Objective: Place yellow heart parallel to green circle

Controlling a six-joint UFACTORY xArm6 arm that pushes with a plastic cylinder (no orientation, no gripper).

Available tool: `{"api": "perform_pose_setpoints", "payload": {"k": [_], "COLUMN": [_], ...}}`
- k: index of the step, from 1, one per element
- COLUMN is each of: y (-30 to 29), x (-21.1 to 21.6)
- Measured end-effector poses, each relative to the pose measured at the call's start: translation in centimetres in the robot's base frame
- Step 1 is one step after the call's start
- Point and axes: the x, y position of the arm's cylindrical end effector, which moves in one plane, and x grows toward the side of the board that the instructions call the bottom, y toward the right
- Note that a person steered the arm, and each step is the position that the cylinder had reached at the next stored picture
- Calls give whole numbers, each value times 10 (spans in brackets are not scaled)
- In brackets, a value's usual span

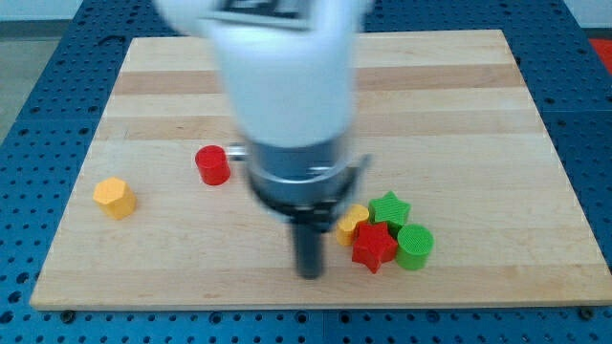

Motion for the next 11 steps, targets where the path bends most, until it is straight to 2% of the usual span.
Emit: {"api": "perform_pose_setpoints", "payload": {"k": [1,2,6,8,9,11], "y": [63,88,12,36,25,-86], "x": [-3,-14,-41,-63,-75,-55]}}
